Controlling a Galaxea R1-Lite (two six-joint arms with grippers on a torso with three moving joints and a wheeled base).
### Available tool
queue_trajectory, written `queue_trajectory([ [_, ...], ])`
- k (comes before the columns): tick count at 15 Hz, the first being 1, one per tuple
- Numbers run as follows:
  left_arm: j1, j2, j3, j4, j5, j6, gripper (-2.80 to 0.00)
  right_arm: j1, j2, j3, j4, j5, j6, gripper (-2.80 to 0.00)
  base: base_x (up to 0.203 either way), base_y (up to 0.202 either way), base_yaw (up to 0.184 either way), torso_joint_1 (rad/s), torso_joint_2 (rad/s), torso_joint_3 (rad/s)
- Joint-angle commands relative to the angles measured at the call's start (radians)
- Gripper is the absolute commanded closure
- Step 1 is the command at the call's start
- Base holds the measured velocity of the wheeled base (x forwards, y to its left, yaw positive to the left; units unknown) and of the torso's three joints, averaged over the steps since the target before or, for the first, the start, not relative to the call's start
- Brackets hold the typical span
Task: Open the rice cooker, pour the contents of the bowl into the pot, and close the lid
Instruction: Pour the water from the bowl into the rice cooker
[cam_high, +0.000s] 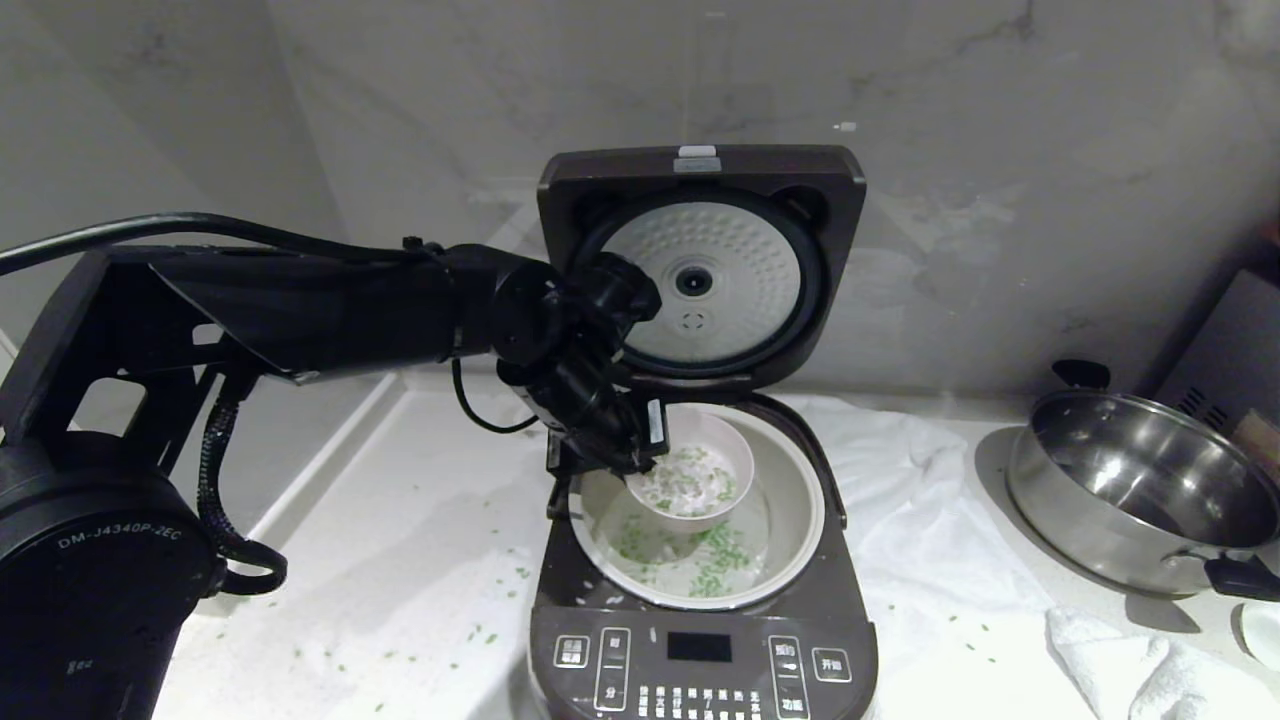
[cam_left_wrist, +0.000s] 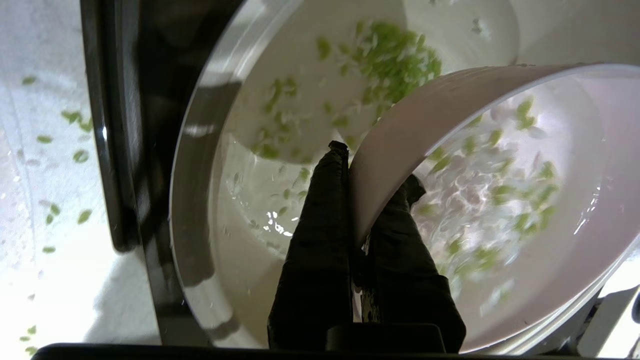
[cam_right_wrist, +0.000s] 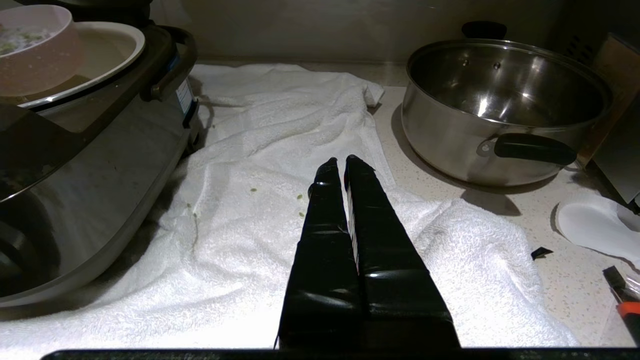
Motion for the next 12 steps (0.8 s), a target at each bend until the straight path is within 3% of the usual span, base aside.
queue_trajectory([
  [1,-0.001,0.012,0.0,-0.006,0.007,-0.006,0.0,0.0,0.0,0.002,0.0,0.0,0.0,0.0,0.0,0.0,0.0,0.0,0.0,0.0],
  [4,-0.003,0.038,0.0,-0.08,0.093,-0.007,0.0,0.0,0.0,0.002,0.0,0.0,0.0,0.0,0.0,0.0,0.0,0.0,0.0,0.0],
  [12,0.002,0.063,0.002,-0.132,0.137,-0.007,0.0,0.0,0.0,0.002,0.0,0.0,0.0,0.0,0.0,0.0,0.0,0.0,0.0,0.0],
])
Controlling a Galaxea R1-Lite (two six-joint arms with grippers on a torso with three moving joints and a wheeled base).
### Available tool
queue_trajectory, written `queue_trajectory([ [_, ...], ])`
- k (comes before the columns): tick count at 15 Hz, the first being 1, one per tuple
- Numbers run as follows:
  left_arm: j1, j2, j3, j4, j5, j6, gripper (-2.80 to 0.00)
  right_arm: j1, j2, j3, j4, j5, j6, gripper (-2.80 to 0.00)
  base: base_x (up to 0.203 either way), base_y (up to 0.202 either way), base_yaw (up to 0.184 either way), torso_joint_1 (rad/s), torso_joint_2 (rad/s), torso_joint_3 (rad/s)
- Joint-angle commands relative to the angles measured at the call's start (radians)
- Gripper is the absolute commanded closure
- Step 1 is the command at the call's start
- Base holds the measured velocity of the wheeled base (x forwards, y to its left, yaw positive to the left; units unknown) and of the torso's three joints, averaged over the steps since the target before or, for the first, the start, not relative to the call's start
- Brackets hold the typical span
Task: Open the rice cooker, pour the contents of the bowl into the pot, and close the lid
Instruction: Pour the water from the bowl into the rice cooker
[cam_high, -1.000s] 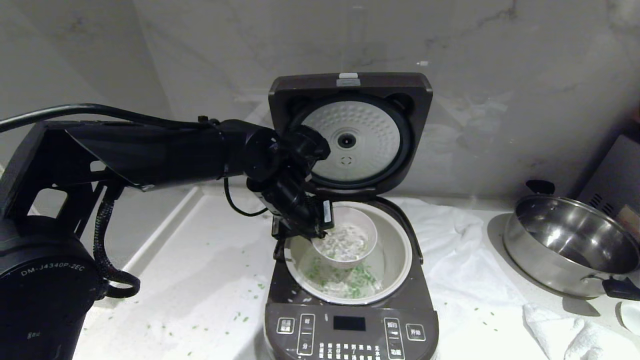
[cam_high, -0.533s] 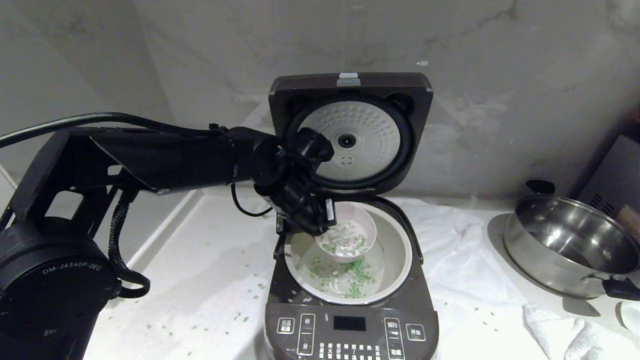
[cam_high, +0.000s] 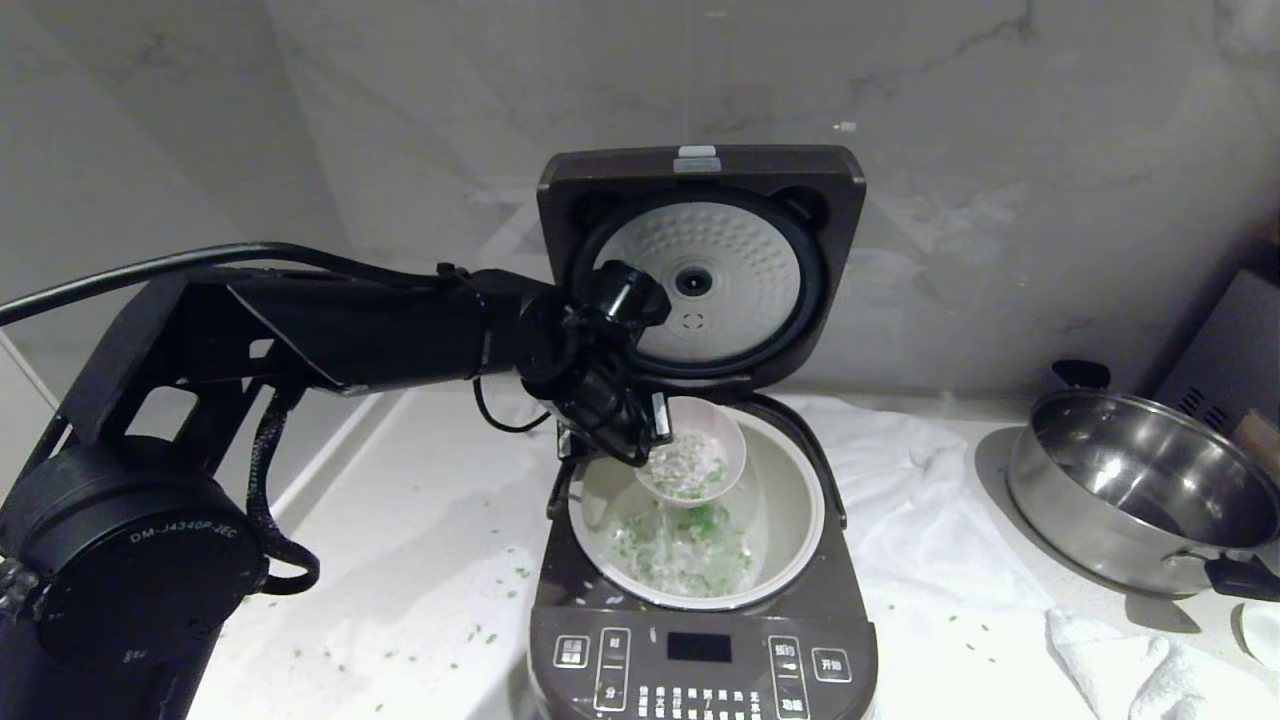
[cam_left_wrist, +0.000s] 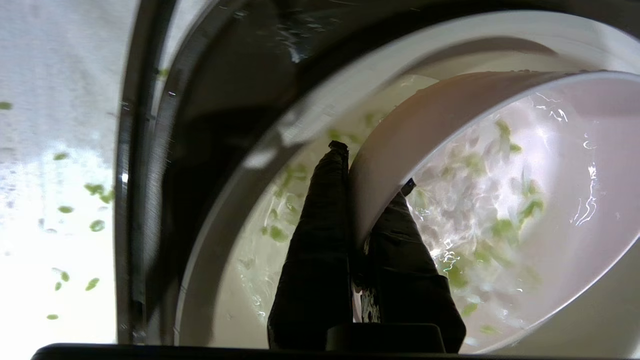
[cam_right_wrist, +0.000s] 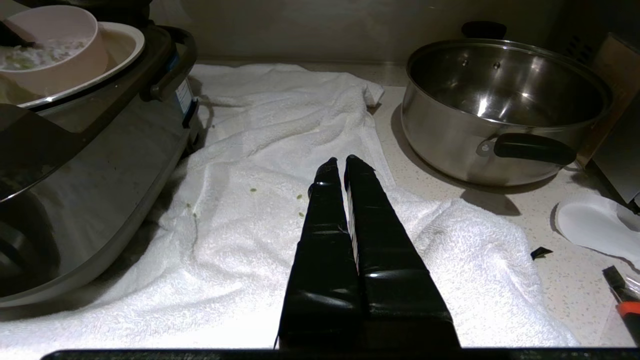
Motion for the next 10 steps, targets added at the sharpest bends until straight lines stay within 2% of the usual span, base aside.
queue_trajectory([
  [1,0.004,0.021,0.0,0.002,0.012,-0.004,0.0,0.0,0.0,0.002,0.0,0.001,-0.001,0.0,0.0,0.0,0.0,0.0,0.0,0.0],
  [3,0.012,0.025,0.002,-0.014,0.027,-0.008,0.0,0.0,0.0,0.002,0.0,0.001,-0.001,0.0,0.0,0.0,0.0,0.0,0.0,0.0],
  [5,0.014,0.021,0.008,-0.017,0.045,-0.043,0.0,0.0,0.0,0.002,0.0,0.001,-0.001,0.0,0.0,0.0,0.0,0.0,0.0,0.0],
  [7,0.014,0.02,0.024,-0.018,0.09,-0.091,0.0,0.0,0.0,0.002,0.0,0.001,-0.001,0.0,0.0,0.0,0.0,0.0,0.0,0.0],
  [10,0.008,-0.002,0.077,-0.053,0.09,-0.101,0.0,0.0,0.0,0.002,0.0,0.001,-0.001,0.0,0.0,0.0,0.0,0.0,0.0,0.0],
])
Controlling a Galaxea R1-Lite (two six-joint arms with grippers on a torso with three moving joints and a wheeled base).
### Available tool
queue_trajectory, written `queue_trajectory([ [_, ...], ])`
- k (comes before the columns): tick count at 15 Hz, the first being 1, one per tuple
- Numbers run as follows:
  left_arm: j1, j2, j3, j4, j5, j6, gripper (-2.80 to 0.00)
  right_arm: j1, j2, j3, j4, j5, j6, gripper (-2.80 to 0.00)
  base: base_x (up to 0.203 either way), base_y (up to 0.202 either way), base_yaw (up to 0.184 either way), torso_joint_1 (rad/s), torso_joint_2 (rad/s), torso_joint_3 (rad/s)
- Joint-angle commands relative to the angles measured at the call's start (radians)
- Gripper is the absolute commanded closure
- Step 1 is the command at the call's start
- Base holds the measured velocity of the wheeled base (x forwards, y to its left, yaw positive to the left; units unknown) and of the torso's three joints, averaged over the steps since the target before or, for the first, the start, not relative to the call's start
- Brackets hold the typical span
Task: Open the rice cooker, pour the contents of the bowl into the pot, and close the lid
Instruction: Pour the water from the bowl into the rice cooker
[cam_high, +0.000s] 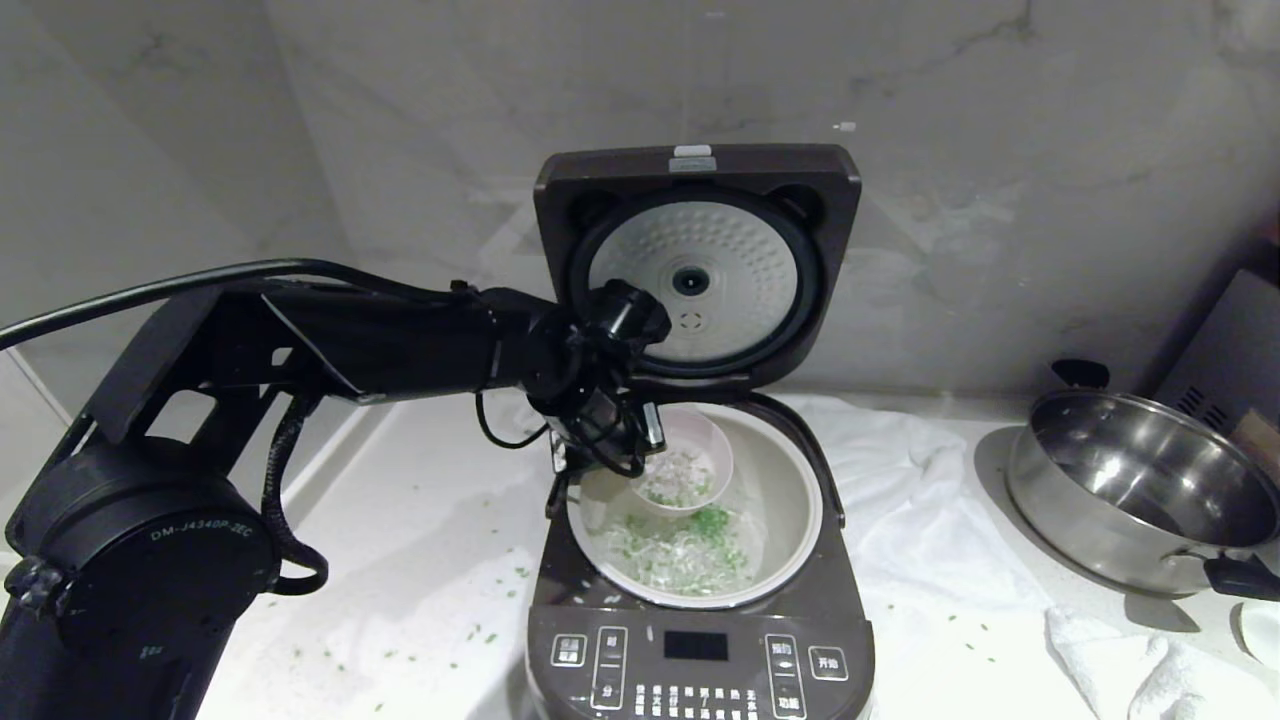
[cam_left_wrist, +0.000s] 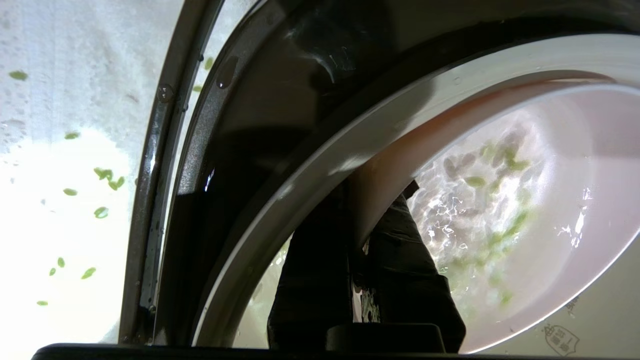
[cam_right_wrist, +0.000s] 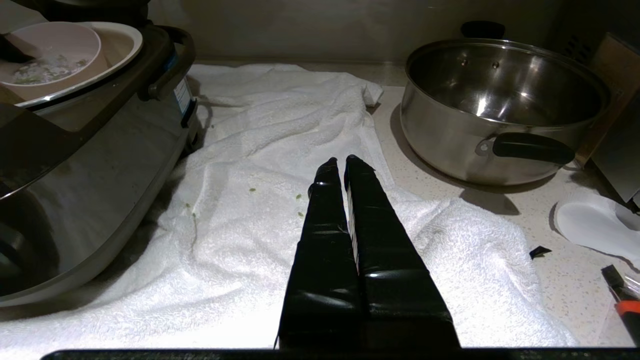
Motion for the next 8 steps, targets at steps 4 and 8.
queue_trajectory([
  [4,-0.004,-0.078,0.215,-0.328,0.004,-0.001,0.0,0.0,0.0,0.002,0.0,0.0,0.0,0.0,0.0,0.0,0.0,0.0,0.0,0.0],
  [8,-0.005,-0.182,0.386,-0.568,0.002,0.011,0.0,0.0,0.0,0.002,0.0,0.0,0.0,0.0,0.0,0.0,0.0,0.0,0.0,0.0],
])
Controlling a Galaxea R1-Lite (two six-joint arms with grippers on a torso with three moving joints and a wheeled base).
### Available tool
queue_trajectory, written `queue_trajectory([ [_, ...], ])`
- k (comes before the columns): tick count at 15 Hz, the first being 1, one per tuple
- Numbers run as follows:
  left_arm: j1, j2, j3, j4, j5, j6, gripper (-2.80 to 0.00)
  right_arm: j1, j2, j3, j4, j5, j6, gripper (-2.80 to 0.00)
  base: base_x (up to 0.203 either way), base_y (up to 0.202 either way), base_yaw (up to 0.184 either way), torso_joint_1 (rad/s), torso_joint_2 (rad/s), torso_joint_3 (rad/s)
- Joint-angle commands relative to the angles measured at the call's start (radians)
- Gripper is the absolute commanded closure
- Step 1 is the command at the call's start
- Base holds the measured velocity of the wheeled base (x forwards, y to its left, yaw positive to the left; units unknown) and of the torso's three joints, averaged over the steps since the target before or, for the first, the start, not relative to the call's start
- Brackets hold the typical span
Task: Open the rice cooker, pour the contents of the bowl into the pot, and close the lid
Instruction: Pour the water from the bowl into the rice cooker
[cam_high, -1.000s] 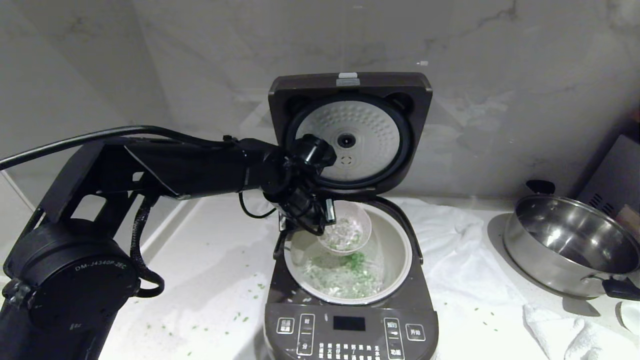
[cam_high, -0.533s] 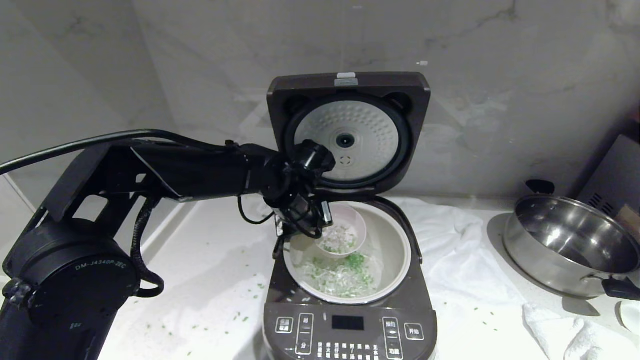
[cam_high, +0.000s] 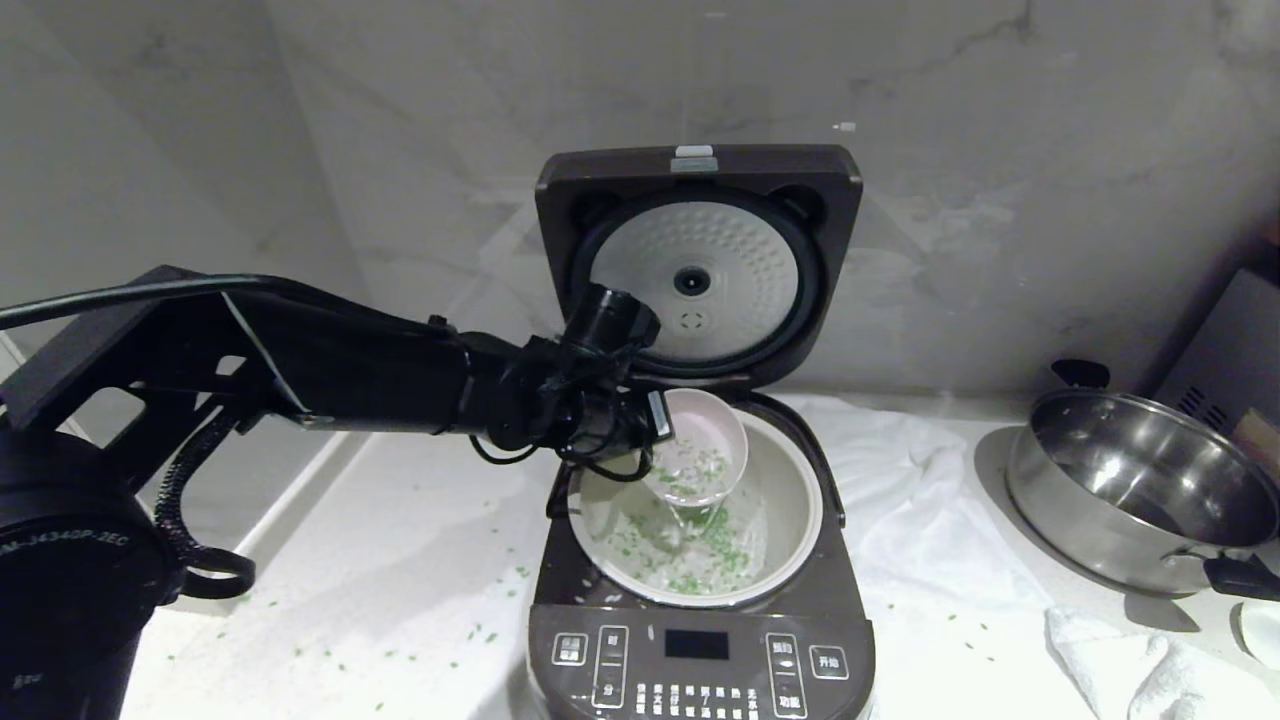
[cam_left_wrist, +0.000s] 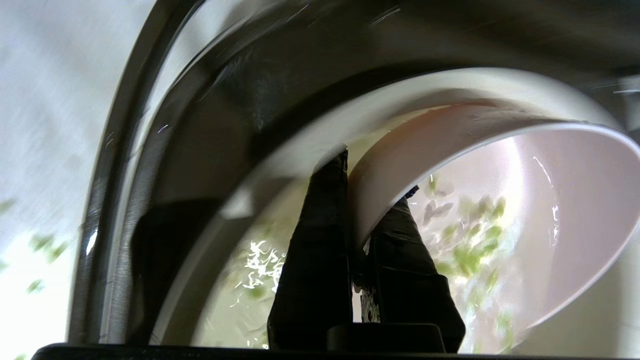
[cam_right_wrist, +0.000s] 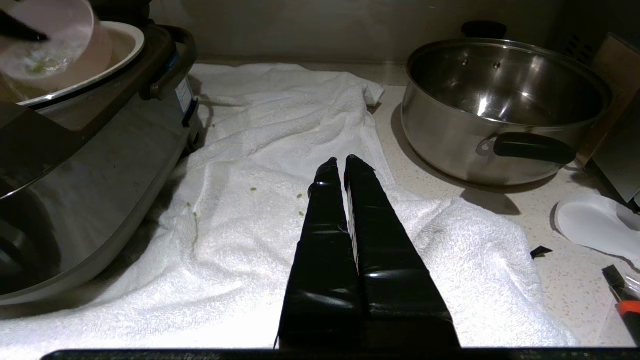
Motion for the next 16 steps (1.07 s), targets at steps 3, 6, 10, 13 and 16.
queue_trajectory([
  [3,0.0,-0.123,0.191,-0.233,-0.025,-0.004,0.0,0.0,0.0,0.002,0.0,0.0,0.0,0.0,0.0,0.0,0.0,0.0,0.0,0.0],
  [6,0.002,-0.14,0.307,-0.449,-0.066,0.012,0.0,0.0,0.0,0.002,0.0,0.0,0.0,0.0,0.0,0.0,0.0,0.0,0.0,0.0],
  [10,-0.003,-0.106,0.308,-0.459,-0.063,0.029,0.0,0.0,0.0,0.002,0.0,0.0,-0.001,0.0,0.0,0.0,0.0,0.0,0.0,0.0],
  [13,-0.022,-0.084,0.31,-0.46,-0.06,0.071,0.0,0.0,0.0,0.002,0.0,0.0,-0.002,0.0,0.0,0.0,0.0,0.0,0.0,0.0],
  [16,-0.04,-0.06,0.316,-0.532,-0.051,0.097,0.0,0.0,0.0,0.002,0.0,0.0,0.0,0.0,0.0,0.0,0.0,0.0,0.0,0.0],
])
